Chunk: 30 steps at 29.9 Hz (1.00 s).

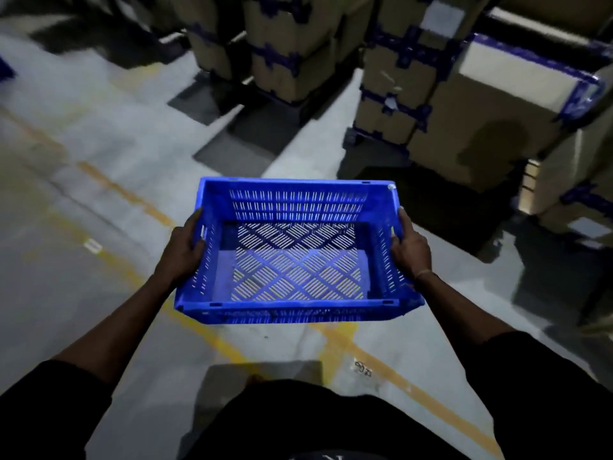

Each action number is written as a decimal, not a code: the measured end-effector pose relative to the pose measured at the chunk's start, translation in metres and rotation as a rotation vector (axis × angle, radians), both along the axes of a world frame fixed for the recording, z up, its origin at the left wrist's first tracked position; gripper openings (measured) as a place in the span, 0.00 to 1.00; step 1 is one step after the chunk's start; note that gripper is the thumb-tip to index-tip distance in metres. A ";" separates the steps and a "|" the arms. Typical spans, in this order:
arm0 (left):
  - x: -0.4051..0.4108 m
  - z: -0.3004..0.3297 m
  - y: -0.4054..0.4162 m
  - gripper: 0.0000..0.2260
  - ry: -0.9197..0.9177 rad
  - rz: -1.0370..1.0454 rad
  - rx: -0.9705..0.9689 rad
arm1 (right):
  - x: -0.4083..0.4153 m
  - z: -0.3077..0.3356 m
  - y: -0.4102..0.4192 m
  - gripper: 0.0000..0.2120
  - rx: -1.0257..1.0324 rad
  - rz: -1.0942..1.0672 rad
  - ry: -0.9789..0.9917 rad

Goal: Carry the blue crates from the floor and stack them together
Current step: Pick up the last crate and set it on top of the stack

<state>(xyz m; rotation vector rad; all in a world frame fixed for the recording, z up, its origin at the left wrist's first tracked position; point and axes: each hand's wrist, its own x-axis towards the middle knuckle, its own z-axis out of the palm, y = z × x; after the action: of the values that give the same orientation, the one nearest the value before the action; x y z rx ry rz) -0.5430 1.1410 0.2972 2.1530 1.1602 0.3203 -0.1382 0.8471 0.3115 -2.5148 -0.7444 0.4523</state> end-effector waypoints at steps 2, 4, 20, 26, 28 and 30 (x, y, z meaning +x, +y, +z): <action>-0.038 0.000 0.026 0.31 0.007 0.040 0.026 | -0.024 0.000 0.048 0.32 -0.007 0.053 -0.022; -0.072 -0.003 0.048 0.31 0.017 0.080 0.044 | -0.044 0.001 0.092 0.33 0.004 0.104 -0.040; -0.208 -0.009 0.242 0.31 0.032 0.553 0.086 | -0.126 -0.002 0.495 0.33 0.041 0.563 -0.034; -0.244 0.018 0.343 0.32 0.030 0.711 0.094 | -0.150 0.027 0.674 0.35 0.095 0.727 -0.003; -0.257 0.022 0.376 0.32 0.017 0.764 0.112 | -0.164 0.033 0.733 0.35 0.107 0.782 -0.005; -0.270 0.026 0.407 0.32 0.004 0.805 0.118 | -0.181 0.039 0.785 0.34 0.101 0.824 -0.017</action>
<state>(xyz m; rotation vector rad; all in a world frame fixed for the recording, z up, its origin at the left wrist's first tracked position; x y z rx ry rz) -0.8135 1.5482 0.3232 1.6751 2.0147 0.7408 -0.3197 1.6326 0.3508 -2.0215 -1.7552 0.6317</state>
